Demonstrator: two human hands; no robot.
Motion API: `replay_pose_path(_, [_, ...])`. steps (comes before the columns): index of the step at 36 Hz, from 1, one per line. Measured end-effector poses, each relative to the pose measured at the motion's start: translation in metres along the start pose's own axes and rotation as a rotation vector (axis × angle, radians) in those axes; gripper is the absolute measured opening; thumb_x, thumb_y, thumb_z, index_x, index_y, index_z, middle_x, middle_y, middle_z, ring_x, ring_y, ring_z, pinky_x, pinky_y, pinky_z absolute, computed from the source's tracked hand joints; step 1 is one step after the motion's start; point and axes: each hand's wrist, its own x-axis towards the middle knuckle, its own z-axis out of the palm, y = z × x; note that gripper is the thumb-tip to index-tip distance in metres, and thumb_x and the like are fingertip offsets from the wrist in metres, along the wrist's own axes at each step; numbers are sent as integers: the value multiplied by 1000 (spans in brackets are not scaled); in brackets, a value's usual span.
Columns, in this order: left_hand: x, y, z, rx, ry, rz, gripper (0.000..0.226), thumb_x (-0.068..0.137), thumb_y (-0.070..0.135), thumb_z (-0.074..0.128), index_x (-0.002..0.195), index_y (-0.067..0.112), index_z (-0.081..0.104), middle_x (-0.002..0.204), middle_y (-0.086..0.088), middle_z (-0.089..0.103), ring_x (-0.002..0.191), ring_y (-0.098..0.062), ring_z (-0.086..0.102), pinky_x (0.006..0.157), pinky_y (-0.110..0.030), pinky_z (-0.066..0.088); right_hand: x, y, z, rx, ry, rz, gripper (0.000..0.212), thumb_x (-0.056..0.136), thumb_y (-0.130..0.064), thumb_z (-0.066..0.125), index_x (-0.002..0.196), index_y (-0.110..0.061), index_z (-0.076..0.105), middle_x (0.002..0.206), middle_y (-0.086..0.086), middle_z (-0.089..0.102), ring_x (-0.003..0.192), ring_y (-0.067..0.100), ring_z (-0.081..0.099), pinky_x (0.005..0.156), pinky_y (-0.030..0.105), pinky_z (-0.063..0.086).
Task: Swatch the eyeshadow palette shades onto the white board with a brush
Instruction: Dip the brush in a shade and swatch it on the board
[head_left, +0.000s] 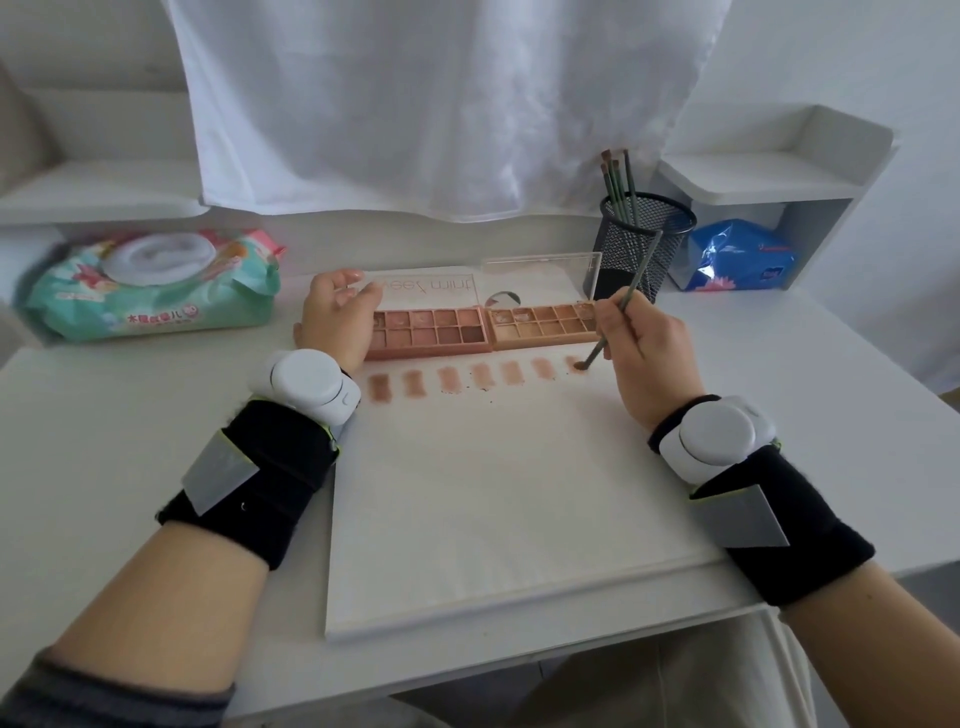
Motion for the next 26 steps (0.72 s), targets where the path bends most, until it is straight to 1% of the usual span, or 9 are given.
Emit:
replay_pose_path(3, [1, -2, 0, -25, 42, 20, 32, 77, 25, 55, 109, 21, 56, 110, -1, 62, 117, -29, 52, 107, -43, 36, -1, -1, 0, 8, 15, -3, 24, 98, -19, 43, 78, -8, 51, 59, 0, 48, 58, 23, 46, 60, 36, 38])
replay_pose_path(6, [3, -5, 1, -48, 74, 33, 29, 86, 7, 51, 113, 15, 57, 118, -7, 63, 110, -27, 56, 101, -39, 41, -2, 0, 1, 49, 67, -1, 21, 98, -18, 43, 79, -12, 50, 62, -13, 50, 58, 4, 49, 58, 19, 39])
replay_pose_path(8, [3, -5, 1, -58, 93, 45, 32, 85, 2, 49, 113, 15, 58, 111, -6, 63, 104, -25, 58, 99, -38, 43, -1, 0, 2, 51, 58, -11, 20, 97, -20, 41, 81, -14, 51, 64, -16, 51, 60, -1, 50, 60, 14, 39])
replay_pose_path(11, [5, -4, 2, -98, 112, 60, 36, 83, -6, 47, 112, 13, 57, 102, -1, 59, 91, -15, 61, 93, -34, 47, 0, 1, 3, 20, 0, -5, 18, 98, -19, 42, 83, -14, 51, 64, -15, 50, 62, 5, 50, 65, 28, 43])
replay_pose_path(14, [4, -2, 2, -156, 116, 86, 36, 84, -12, 38, 105, 13, 54, 104, -5, 57, 67, 2, 58, 71, -18, 48, 0, 0, 2, 8, -12, -8, 22, 98, -18, 42, 77, -16, 48, 60, -11, 47, 58, 14, 46, 62, 34, 40])
replay_pose_path(16, [4, -2, 1, -174, 126, 94, 36, 85, -14, 34, 105, 9, 54, 106, -7, 57, 68, 1, 56, 66, -12, 47, -1, -3, 1, 17, 14, -15, 27, 98, -19, 43, 71, -21, 46, 57, -11, 46, 55, 10, 44, 58, 32, 38])
replay_pose_path(20, [2, -2, 1, -178, 145, 101, 35, 85, -17, 37, 110, 0, 56, 110, -5, 57, 80, -1, 57, 60, -4, 46, 1, -9, -1, 111, 173, -46, 20, 97, -17, 43, 78, -15, 50, 62, -17, 52, 59, -4, 52, 58, 11, 38])
replay_pose_path(23, [2, -2, -1, -210, 146, 93, 36, 85, -18, 39, 110, 0, 56, 109, -5, 58, 62, 16, 58, 58, -3, 45, 7, -19, 0, 165, 192, -79, 23, 96, -16, 46, 79, -31, 51, 68, -10, 56, 63, 3, 56, 61, 17, 45])
replay_pose_path(26, [1, -1, 0, -236, 144, 96, 35, 84, -19, 40, 112, -4, 56, 107, -4, 57, 60, 17, 57, 58, -3, 43, 13, -28, 8, 198, 117, -41, 14, 94, -17, 52, 84, -25, 58, 72, -4, 61, 71, 18, 62, 70, 36, 53])
